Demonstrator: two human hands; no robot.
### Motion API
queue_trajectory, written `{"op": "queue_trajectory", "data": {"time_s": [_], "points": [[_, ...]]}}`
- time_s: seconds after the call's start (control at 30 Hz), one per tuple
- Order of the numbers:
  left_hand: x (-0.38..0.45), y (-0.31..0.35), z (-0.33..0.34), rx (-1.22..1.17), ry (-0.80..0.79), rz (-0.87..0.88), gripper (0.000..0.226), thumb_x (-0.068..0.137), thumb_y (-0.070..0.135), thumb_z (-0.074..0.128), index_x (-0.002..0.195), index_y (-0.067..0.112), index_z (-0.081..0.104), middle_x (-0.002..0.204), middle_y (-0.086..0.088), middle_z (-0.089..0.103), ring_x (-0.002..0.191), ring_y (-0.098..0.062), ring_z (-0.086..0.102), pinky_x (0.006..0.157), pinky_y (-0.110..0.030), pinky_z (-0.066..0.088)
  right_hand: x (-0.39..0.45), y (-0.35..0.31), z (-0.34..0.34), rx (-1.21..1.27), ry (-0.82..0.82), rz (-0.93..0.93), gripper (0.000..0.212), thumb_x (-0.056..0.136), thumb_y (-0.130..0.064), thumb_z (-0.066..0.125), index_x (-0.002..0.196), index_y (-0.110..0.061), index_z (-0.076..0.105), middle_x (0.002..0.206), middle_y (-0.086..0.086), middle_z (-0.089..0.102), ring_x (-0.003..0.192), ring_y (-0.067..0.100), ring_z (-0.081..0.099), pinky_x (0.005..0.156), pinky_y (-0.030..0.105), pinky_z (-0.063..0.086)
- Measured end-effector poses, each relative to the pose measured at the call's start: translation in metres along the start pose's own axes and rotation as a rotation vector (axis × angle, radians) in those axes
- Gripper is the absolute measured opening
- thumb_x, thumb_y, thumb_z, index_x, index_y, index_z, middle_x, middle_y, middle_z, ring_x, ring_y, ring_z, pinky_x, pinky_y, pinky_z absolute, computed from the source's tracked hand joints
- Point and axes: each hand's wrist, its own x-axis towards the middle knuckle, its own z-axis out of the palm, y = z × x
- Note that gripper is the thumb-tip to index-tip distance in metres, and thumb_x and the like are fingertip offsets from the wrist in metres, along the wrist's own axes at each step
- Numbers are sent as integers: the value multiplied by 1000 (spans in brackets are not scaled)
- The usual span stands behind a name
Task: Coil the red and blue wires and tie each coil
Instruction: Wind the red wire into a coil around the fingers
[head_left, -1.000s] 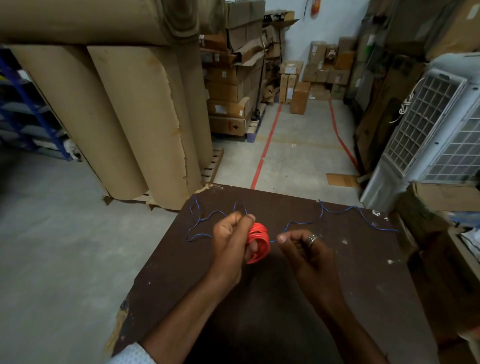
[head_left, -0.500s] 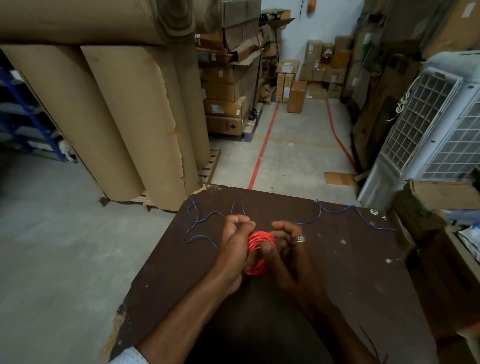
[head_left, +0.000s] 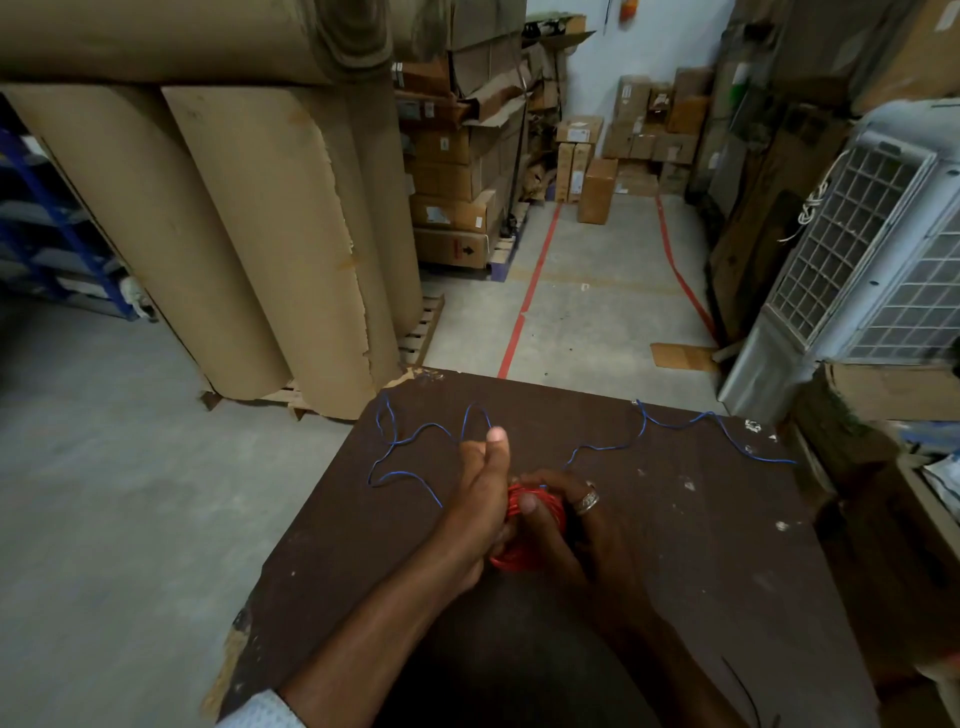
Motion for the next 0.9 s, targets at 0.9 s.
{"op": "queue_trajectory", "data": {"time_s": [0.9], "points": [[-28,-22,5,395,13,301,56,96,58,26,95,19,66,88,8,67,91,0,62,85,-23,45,0,10,4,182,314,276,10,97,-22,62,89,-15,62,72,8,64,63,30,63,55,38,51]]}}
